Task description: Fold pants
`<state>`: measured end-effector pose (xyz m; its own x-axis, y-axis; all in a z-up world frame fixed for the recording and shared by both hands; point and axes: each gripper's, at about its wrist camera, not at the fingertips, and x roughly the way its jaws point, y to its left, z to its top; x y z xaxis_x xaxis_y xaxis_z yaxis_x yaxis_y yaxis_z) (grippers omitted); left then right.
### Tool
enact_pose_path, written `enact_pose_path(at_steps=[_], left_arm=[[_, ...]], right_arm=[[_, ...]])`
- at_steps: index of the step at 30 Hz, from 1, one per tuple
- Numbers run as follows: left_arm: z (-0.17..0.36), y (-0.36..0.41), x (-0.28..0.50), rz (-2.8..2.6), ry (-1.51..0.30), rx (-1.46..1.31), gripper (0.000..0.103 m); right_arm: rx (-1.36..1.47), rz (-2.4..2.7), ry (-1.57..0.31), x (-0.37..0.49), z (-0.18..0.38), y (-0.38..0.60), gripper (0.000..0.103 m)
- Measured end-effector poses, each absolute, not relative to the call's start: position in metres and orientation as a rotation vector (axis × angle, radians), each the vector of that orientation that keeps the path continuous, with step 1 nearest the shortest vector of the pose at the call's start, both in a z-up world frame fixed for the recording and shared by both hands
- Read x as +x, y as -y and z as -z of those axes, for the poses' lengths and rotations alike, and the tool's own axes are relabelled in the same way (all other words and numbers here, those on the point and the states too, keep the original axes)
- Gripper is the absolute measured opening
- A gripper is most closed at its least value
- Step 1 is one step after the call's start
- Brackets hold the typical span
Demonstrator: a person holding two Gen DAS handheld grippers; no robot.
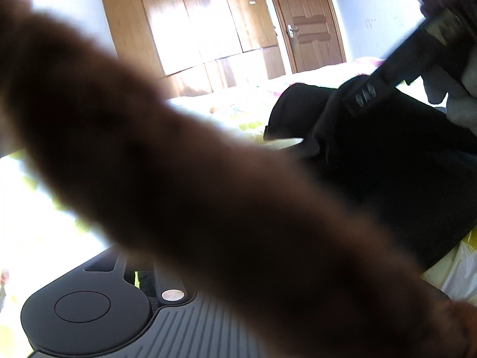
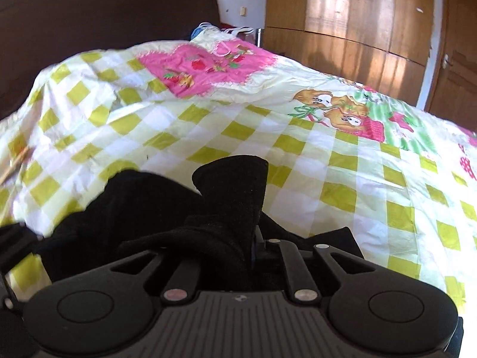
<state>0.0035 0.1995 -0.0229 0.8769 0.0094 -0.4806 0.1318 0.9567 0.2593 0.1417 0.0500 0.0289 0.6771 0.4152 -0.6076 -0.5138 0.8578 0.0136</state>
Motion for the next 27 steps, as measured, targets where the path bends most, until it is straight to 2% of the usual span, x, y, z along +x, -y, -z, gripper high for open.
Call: enact_pose_path(at_steps=[6,8,12,13,16,22,27], left_arm=[[0.026,-0.202,-0.004,0.065,-0.485,0.245,0.05],[0.027,-0.202,-0.007,0.063,-0.488,0.235,0.05],[0.029,-0.202,-0.013,0.061,-0.509,0.232,0.05],[0.03,-0.201,-0.016,0.058,-0.511,0.241,0.05],[0.031,-0.198,-0.023,0.054,-0.51,0.262,0.051],[0.03,-0.201,-0.024,0.054,-0.5,0.231,0.051],[0.03,-0.202,-0.029,0.051,-0.499,0.219,0.051]], right_arm=[[0.039,-0.539,-0.512,0.14,-0.071,-0.072,0.025],[-0.113,-0.617,-0.528,0.131,-0.055,-0.107,0.027],[-0.374,-0.767,-0.723,0.122,0.011,-0.164,0.032],[-0.438,-0.755,-0.709,0.116,0.02,-0.17,0.032],[-0.489,-0.757,-0.598,0.1,0.017,-0.168,0.032],[-0.437,-0.761,-0.533,0.095,-0.004,-0.157,0.032],[-0.505,-0.828,-0.485,0.08,-0.003,-0.172,0.033]])
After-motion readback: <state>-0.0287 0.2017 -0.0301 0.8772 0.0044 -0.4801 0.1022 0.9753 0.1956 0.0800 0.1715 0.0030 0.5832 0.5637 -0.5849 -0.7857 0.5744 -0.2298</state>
